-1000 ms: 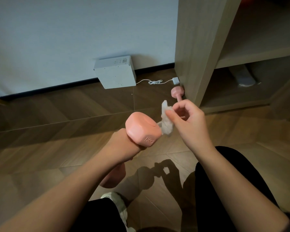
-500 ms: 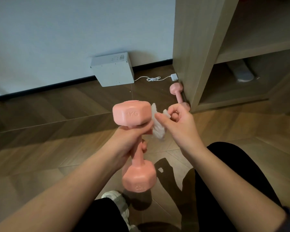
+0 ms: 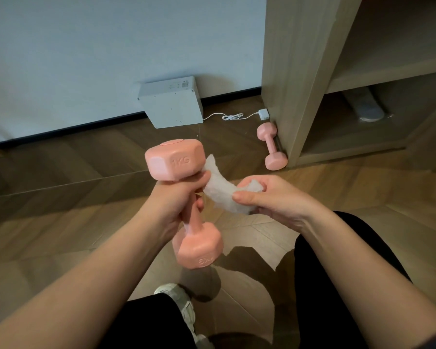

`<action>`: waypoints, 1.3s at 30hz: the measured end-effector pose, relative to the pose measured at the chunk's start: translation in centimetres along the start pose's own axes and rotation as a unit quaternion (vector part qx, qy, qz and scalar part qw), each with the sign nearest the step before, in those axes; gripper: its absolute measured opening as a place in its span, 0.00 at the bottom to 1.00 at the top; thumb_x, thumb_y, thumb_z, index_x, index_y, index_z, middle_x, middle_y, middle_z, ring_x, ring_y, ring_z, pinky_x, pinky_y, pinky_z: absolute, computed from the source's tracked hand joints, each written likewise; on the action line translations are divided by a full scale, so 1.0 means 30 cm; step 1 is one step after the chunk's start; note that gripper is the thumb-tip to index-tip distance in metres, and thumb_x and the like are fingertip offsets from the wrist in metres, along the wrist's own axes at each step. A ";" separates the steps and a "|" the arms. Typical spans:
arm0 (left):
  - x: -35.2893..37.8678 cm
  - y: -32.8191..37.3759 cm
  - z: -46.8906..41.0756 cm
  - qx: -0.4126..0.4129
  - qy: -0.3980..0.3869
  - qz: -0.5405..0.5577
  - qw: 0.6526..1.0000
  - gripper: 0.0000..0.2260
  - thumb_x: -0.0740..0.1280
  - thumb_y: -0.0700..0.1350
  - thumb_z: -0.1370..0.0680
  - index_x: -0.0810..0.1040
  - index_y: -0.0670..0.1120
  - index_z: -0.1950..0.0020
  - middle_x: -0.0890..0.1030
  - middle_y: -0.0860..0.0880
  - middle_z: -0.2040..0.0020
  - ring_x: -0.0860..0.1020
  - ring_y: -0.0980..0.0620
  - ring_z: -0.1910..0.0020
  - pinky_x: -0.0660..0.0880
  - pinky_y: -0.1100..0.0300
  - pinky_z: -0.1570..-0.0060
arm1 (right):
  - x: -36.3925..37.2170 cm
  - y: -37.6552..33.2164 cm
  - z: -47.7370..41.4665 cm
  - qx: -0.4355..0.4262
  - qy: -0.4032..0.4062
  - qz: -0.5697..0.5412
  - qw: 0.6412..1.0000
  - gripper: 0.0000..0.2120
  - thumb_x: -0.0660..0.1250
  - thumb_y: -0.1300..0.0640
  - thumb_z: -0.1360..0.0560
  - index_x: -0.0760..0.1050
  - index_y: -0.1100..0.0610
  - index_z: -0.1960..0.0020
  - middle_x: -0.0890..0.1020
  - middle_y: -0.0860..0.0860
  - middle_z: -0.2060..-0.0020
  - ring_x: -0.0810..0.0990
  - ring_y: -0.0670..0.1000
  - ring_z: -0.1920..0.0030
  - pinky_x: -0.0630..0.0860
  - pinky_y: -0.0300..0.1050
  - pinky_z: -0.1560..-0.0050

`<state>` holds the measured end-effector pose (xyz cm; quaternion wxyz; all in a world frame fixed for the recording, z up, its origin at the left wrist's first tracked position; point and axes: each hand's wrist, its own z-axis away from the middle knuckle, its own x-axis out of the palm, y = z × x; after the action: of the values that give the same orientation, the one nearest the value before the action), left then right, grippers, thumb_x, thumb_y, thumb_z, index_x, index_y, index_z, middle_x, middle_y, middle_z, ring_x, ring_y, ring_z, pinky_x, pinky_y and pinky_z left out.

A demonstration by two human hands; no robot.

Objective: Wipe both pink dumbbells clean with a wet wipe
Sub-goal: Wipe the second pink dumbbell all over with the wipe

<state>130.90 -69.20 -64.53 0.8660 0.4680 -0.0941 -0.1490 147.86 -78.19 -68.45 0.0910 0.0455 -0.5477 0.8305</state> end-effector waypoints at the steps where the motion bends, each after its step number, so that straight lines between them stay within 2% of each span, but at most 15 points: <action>1: 0.001 -0.002 0.000 0.005 0.006 -0.006 1.000 0.07 0.72 0.38 0.26 0.79 0.42 0.49 0.77 0.47 0.68 0.72 0.54 0.76 0.72 0.61 0.74 | -0.005 0.002 -0.001 -0.021 0.002 -0.005 1.000 0.07 0.74 0.53 0.34 0.80 0.55 0.58 0.82 0.51 0.59 0.80 0.49 0.54 0.79 0.41 0.53; 5: 0.001 -0.005 -0.006 0.026 0.021 -0.039 0.999 0.04 0.72 0.41 0.25 0.79 0.43 0.53 0.75 0.47 0.71 0.70 0.53 0.76 0.71 0.62 0.74 | -0.004 0.002 -0.006 -0.026 -0.007 -0.130 0.991 0.04 0.64 0.60 0.21 0.75 0.60 0.52 0.82 0.53 0.57 0.83 0.50 0.54 0.82 0.43 0.53; 8: 0.001 -0.007 -0.007 0.043 0.026 -0.104 0.993 0.06 0.72 0.42 0.25 0.78 0.42 0.58 0.73 0.46 0.72 0.69 0.51 0.75 0.69 0.61 0.71 | -0.004 0.002 -0.004 -0.018 0.071 -0.187 0.980 0.10 0.63 0.59 0.20 0.76 0.61 0.42 0.85 0.55 0.51 0.85 0.52 0.50 0.83 0.45 0.53; 10: -0.004 -0.016 -0.012 0.048 0.030 -0.163 0.985 0.08 0.71 0.40 0.24 0.74 0.42 0.61 0.72 0.46 0.74 0.70 0.52 0.77 0.68 0.63 0.72 | -0.010 -0.007 0.001 -0.079 0.154 -0.148 0.974 0.13 0.63 0.58 0.20 0.76 0.59 0.36 0.84 0.53 0.46 0.83 0.51 0.45 0.81 0.44 0.48; 13: 0.001 -0.042 -0.013 0.074 0.016 -0.233 0.969 0.13 0.70 0.33 0.26 0.71 0.47 0.60 0.76 0.51 0.69 0.75 0.59 0.76 0.72 0.68 0.75 | 0.021 -0.040 0.031 -0.189 0.228 0.021 0.955 0.14 0.62 0.57 0.19 0.75 0.52 0.35 0.80 0.41 0.45 0.78 0.38 0.41 0.75 0.34 0.42; 15: 0.016 -0.058 0.002 0.119 0.017 -0.294 0.948 0.18 0.71 0.31 0.28 0.70 0.54 0.59 0.76 0.54 0.62 0.77 0.62 0.71 0.75 0.69 0.67 | 0.068 -0.035 0.047 -0.248 0.168 0.084 0.950 0.14 0.60 0.59 0.18 0.73 0.52 0.34 0.80 0.41 0.42 0.74 0.33 0.39 0.70 0.30 0.39; 18: 0.035 -0.049 0.018 0.167 0.014 -0.370 0.914 0.16 0.72 0.35 0.27 0.70 0.54 0.62 0.76 0.55 0.63 0.76 0.58 0.66 0.74 0.64 0.62 | 0.124 -0.011 0.056 -0.259 0.076 0.105 0.957 0.17 0.55 0.53 0.18 0.67 0.47 0.30 0.72 0.47 0.29 0.67 0.39 0.28 0.64 0.40 0.28; 21: 0.057 -0.026 0.018 0.201 0.014 -0.536 0.820 0.11 0.65 0.44 0.22 0.72 0.50 0.64 0.77 0.52 0.65 0.79 0.51 0.62 0.76 0.57 0.59 | 0.106 -0.028 0.055 -0.235 0.066 0.082 0.966 0.21 0.51 0.51 0.18 0.66 0.52 0.27 0.72 0.47 0.29 0.67 0.39 0.29 0.63 0.37 0.28; 22: 0.063 -0.025 0.019 0.207 0.010 -0.554 0.806 0.11 0.64 0.45 0.21 0.72 0.50 0.64 0.77 0.51 0.65 0.79 0.51 0.62 0.75 0.59 0.61 | 0.099 -0.031 0.054 -0.230 0.068 0.076 0.968 0.22 0.50 0.51 0.18 0.66 0.53 0.26 0.73 0.47 0.29 0.68 0.39 0.30 0.63 0.36 0.29; 25: 0.067 -0.023 0.013 0.188 0.019 -0.572 0.799 0.12 0.64 0.46 0.21 0.71 0.50 0.65 0.77 0.52 0.66 0.80 0.51 0.62 0.74 0.61 0.63 | 0.100 -0.022 0.069 -0.226 0.064 0.064 0.970 0.19 0.51 0.52 0.18 0.68 0.50 0.29 0.74 0.44 0.33 0.69 0.35 0.32 0.65 0.31 0.32; 28: 0.042 -0.014 -0.008 0.167 0.051 -0.538 0.825 0.12 0.67 0.46 0.22 0.71 0.51 0.65 0.78 0.52 0.66 0.78 0.54 0.66 0.72 0.64 0.67 | 0.109 -0.007 0.072 -0.219 0.071 0.044 0.972 0.14 0.51 0.55 0.16 0.68 0.41 0.38 0.74 0.33 0.42 0.70 0.27 0.39 0.67 0.24 0.41; 29: 0.037 -0.014 -0.010 0.175 0.047 -0.554 0.812 0.11 0.67 0.45 0.22 0.71 0.51 0.64 0.78 0.52 0.66 0.77 0.55 0.67 0.70 0.66 0.69 | 0.110 -0.009 0.067 -0.218 0.070 0.043 0.972 0.14 0.50 0.56 0.16 0.68 0.41 0.38 0.75 0.33 0.43 0.71 0.28 0.39 0.67 0.24 0.41; 31: 0.035 -0.024 -0.011 0.195 0.018 -0.597 0.778 0.08 0.66 0.45 0.22 0.75 0.50 0.61 0.79 0.51 0.64 0.77 0.55 0.67 0.68 0.68 0.70 | 0.105 -0.012 0.044 -0.196 0.083 0.033 0.977 0.14 0.50 0.55 0.15 0.71 0.41 0.40 0.78 0.36 0.46 0.75 0.30 0.43 0.70 0.26 0.45; 34: 0.045 -0.057 -0.005 0.184 -0.019 -0.609 0.772 0.04 0.66 0.45 0.22 0.77 0.49 0.57 0.80 0.52 0.62 0.79 0.55 0.64 0.73 0.68 0.67 | 0.098 -0.013 0.014 -0.176 0.097 0.038 0.979 0.14 0.52 0.53 0.16 0.76 0.44 0.47 0.81 0.44 0.54 0.79 0.39 0.52 0.75 0.38 0.48; 39: 0.041 -0.063 -0.017 0.135 -0.025 -0.601 0.787 0.06 0.68 0.48 0.23 0.73 0.53 0.59 0.78 0.54 0.63 0.77 0.57 0.66 0.67 0.70 0.72 | 0.127 0.001 0.023 -0.215 0.068 0.036 0.974 0.14 0.52 0.52 0.17 0.73 0.45 0.38 0.80 0.42 0.46 0.77 0.43 0.40 0.74 0.43 0.38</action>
<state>131.88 -70.20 -66.35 0.5270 0.5381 0.1657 -0.6366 144.10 -78.46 -67.53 0.1058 -0.0508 -0.7070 0.6974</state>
